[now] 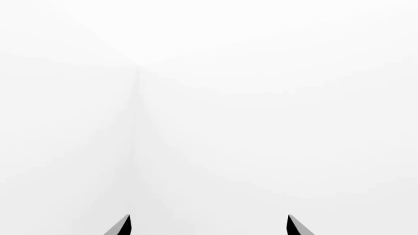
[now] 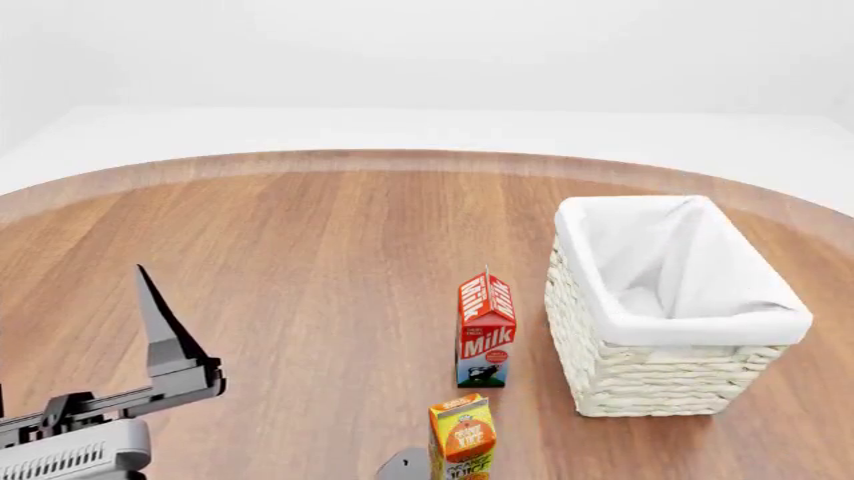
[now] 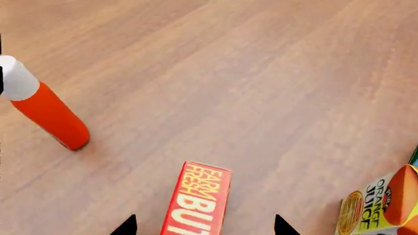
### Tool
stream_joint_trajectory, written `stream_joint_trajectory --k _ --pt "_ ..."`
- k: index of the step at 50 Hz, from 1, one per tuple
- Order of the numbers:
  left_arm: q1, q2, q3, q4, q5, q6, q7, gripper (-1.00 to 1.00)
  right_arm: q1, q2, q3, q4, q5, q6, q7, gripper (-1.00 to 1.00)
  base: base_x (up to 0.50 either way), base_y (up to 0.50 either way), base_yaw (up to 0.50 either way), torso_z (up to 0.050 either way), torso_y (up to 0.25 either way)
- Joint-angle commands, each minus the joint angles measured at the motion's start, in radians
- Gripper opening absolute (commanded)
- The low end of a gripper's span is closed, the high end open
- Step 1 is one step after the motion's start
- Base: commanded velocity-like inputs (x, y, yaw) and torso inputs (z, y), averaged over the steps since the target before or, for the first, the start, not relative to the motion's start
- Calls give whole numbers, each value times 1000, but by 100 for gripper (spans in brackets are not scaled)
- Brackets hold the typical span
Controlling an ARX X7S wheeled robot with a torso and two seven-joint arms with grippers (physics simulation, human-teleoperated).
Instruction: Pick up the cream cheese box and the butter, and put them in the basket.
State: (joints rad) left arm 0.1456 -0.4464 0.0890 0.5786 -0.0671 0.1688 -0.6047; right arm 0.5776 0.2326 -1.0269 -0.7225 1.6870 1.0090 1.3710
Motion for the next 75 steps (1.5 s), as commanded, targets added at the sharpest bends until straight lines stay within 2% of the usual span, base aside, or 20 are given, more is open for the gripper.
stream_joint_trajectory --k 1,13,38,75 --pt "2 -3 -3 0 -4 2 -3 100 -29 -14 28 32 -55 -52 -40 100 0 0 0 0 0" --pt "4 -6 -7 2 -8 3 -6 100 -93 -50 -9 55 -127 -77 -69 100 0 0 0 0 0" --pt "9 -12 -9 11 -11 3 -11 100 -167 -32 -38 97 -243 -122 -107 100 0 0 0 0 0" --pt "3 -16 -4 3 -16 6 -14 100 -193 -23 -41 166 -185 -150 -104 100 0 0 0 0 0"
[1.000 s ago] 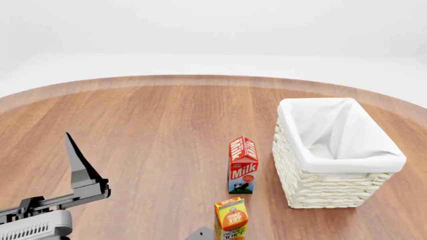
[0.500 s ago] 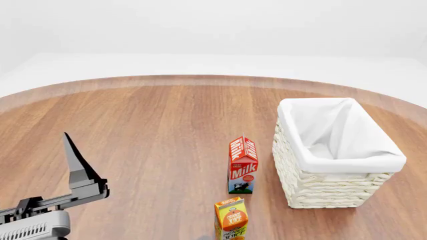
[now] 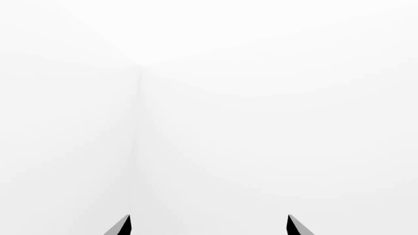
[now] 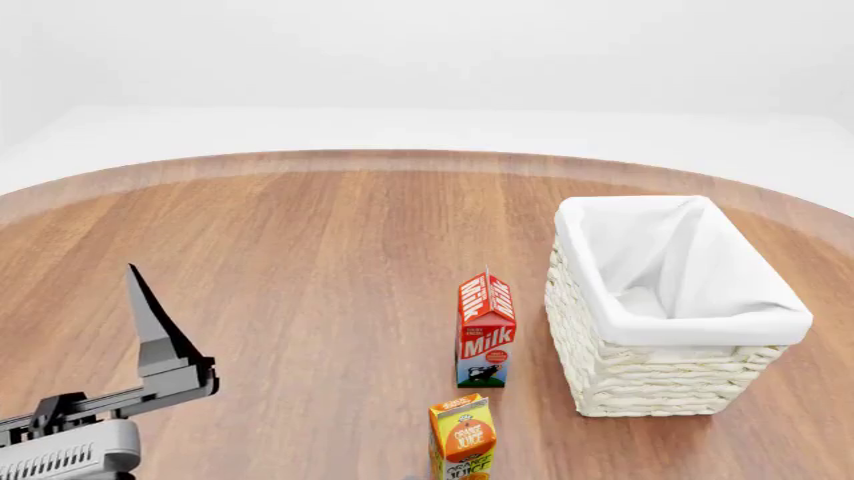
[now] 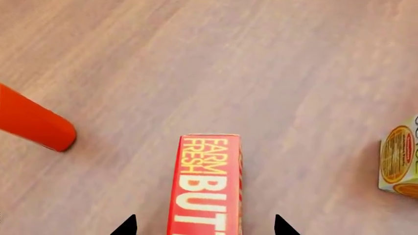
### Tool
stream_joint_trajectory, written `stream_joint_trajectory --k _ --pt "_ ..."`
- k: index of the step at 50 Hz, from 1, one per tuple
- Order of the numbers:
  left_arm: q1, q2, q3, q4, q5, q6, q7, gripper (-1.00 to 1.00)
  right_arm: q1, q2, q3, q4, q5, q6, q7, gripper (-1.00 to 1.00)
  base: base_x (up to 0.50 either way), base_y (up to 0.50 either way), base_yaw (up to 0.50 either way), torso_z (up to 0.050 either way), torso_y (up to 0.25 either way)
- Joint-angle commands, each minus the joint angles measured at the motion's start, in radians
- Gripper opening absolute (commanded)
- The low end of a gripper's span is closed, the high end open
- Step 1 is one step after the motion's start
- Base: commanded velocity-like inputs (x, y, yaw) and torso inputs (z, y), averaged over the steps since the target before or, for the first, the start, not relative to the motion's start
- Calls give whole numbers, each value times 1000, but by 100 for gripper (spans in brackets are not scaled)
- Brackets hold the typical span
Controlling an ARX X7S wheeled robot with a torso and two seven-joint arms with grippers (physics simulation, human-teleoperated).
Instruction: Pick up the cream cheese box and the butter, and put them in the basket.
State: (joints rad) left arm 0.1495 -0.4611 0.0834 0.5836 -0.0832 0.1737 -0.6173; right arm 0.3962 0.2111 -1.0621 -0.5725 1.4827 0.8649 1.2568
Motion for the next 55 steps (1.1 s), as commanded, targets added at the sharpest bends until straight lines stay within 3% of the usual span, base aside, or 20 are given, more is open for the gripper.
stream_joint_trajectory --k 1,55 --pt "-1 -1 1 -2 0 1 -2 100 -11 -1 -6 16 19 -6 10 100 0 0 0 0 0" --pt "1 -8 4 5 -1 -3 -11 100 -48 13 -39 139 -13 -45 -106 100 0 0 0 0 0"
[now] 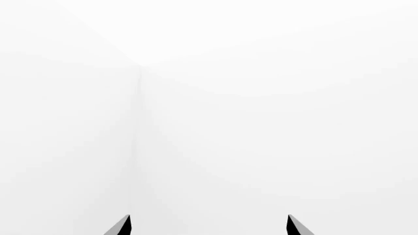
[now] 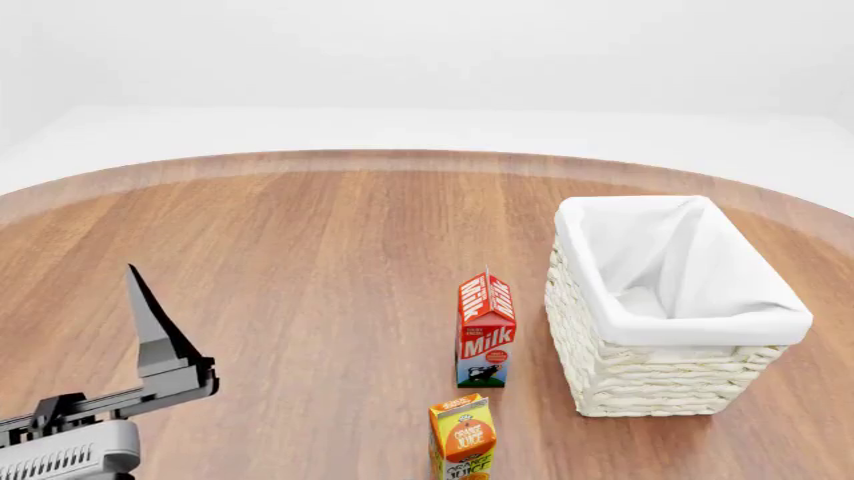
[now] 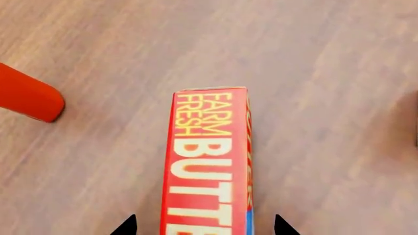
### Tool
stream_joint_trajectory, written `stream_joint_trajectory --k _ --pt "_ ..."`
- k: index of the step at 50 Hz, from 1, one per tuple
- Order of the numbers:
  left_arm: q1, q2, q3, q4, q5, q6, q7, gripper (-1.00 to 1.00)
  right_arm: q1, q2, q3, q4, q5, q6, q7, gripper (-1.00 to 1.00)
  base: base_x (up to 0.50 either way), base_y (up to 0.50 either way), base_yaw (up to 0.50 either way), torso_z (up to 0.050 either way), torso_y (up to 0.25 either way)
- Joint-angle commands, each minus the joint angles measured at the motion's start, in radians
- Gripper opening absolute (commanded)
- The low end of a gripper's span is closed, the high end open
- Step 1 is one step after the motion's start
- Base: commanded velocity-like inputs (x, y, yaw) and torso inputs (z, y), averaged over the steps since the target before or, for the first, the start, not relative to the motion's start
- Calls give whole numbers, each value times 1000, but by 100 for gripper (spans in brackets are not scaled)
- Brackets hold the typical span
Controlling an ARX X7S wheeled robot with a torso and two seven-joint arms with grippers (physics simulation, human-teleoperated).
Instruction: Pick up the cream cheese box and the butter, and put them in the basket.
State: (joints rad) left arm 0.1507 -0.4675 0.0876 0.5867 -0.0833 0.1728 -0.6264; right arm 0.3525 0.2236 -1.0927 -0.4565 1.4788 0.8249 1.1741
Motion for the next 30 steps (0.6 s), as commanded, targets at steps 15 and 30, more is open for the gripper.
stream_joint_trajectory --k 15,30 --pt "-1 -3 1 -8 -5 7 -1 100 -13 0 -17 39 1 -10 -27 100 0 0 0 0 0" --pt "-1 -5 3 -6 -6 5 -3 100 -14 1 -21 45 12 -13 -21 100 0 0 0 0 0"
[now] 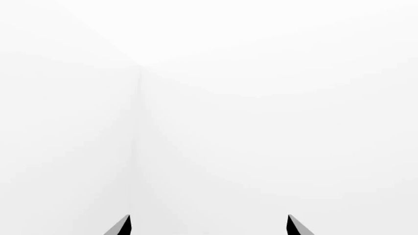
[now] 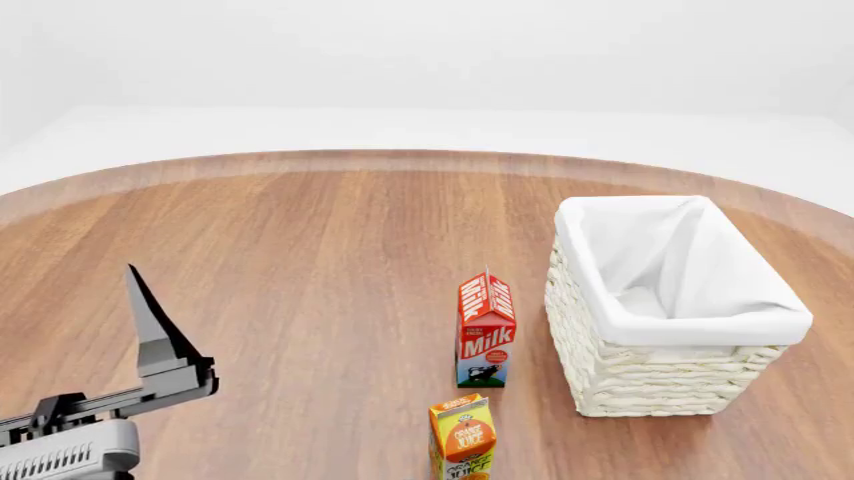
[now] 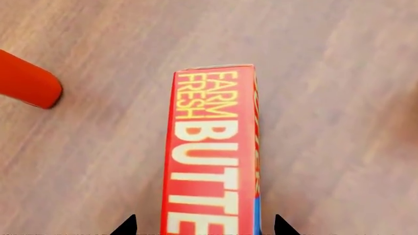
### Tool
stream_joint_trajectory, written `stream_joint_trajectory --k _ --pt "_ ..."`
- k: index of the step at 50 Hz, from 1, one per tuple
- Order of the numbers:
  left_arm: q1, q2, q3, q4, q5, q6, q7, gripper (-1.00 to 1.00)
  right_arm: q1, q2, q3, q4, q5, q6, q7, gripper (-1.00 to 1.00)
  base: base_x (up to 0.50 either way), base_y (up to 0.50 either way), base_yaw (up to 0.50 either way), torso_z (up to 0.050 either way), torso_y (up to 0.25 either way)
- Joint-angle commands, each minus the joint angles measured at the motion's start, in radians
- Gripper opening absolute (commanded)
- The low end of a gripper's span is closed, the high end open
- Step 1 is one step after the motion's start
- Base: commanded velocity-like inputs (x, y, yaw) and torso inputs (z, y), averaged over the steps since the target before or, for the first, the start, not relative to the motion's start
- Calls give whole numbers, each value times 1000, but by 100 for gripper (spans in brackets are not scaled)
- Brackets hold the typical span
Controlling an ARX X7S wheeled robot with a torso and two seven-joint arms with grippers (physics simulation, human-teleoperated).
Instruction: Pick up the cream cheese box and the butter, and put them in the basket.
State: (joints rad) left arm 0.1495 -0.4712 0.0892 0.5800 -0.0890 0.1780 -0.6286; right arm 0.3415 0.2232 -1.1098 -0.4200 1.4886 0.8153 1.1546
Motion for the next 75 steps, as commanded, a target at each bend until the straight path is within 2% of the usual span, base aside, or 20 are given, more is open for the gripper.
stream_joint_trajectory --k 1,55,56,75 --pt "0 -1 2 1 0 -2 -1 100 -3 2 -5 9 4 -4 -2 100 0 0 0 0 0" --pt "2 -7 1 3 -16 2 -8 100 3 -7 -58 127 -48 -11 -101 100 0 0 0 0 0" --pt "2 -8 0 3 -17 2 -8 100 3 -7 -59 127 -49 -11 -102 -100 0 0 0 0 0" --pt "-1 -10 1 -2 -20 5 -10 100 22 -9 -87 139 -106 -13 -127 -100 2 2 2 0 0"
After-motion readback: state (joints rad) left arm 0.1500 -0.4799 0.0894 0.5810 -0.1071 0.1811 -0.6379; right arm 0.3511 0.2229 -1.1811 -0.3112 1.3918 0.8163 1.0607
